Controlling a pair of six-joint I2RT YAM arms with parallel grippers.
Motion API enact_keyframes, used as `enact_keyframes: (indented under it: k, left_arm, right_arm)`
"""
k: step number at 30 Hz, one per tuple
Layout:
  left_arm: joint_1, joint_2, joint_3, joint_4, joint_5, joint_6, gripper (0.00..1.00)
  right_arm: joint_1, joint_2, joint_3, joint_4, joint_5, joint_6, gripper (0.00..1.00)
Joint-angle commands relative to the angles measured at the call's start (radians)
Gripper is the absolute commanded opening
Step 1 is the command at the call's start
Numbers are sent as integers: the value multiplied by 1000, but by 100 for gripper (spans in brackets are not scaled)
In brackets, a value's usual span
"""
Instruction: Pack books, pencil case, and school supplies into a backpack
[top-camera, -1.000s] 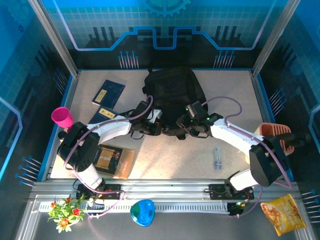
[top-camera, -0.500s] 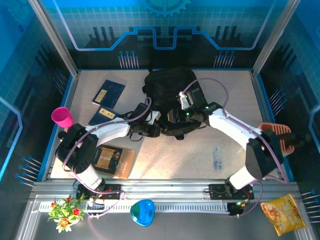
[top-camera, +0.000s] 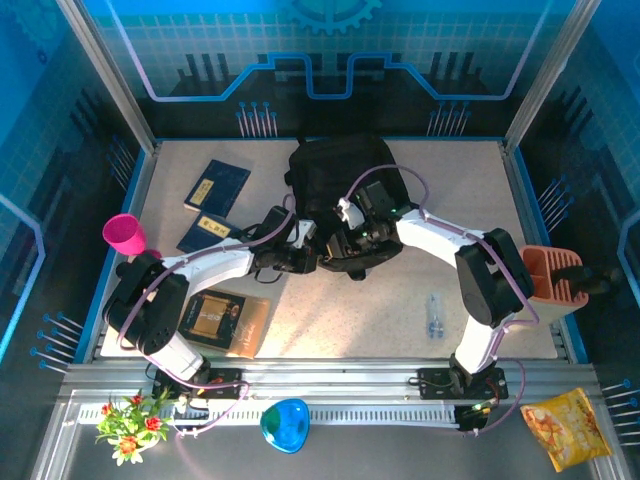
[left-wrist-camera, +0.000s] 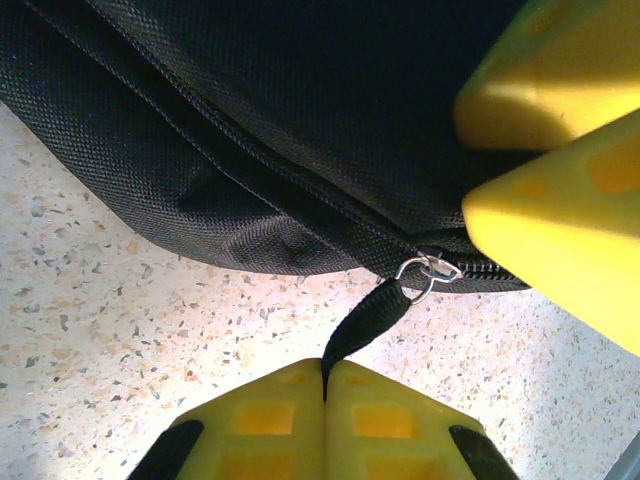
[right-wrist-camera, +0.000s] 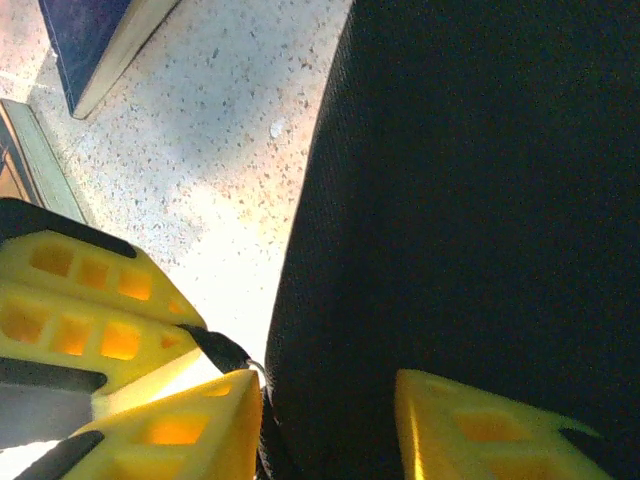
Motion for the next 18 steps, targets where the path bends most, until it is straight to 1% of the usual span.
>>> enact_keyframes:
  k: [1, 3, 6, 8, 12, 16, 18]
  left_arm:
    - [5, -22, -15, 3, -18, -8, 0]
    - [6, -21, -12, 4, -17, -8, 0]
    - [7, -19, -11, 2, -22, -8, 0]
    - [8, -20, -11, 1, -24, -8, 0]
    - [10, -16, -13, 2, -28, -9, 0]
    - [11, -14, -11, 4, -26, -8, 0]
    - [12, -13, -11, 4, -24, -6, 0]
  right_arm:
    - [-17, -4, -19, -17, -46, -54, 39]
    - [-16, 10, -14, -35, -48, -70, 37]
    - [-21, 24, -14, -42, -32, -66, 29]
    - [-25, 16, -25, -23, -64, -62, 24]
    - [-24, 0, -40, -4, -116, -67, 20]
    - [-24, -4, -42, -16, -115, -71, 12]
    - [-23, -12, -47, -15, -93, -63, 10]
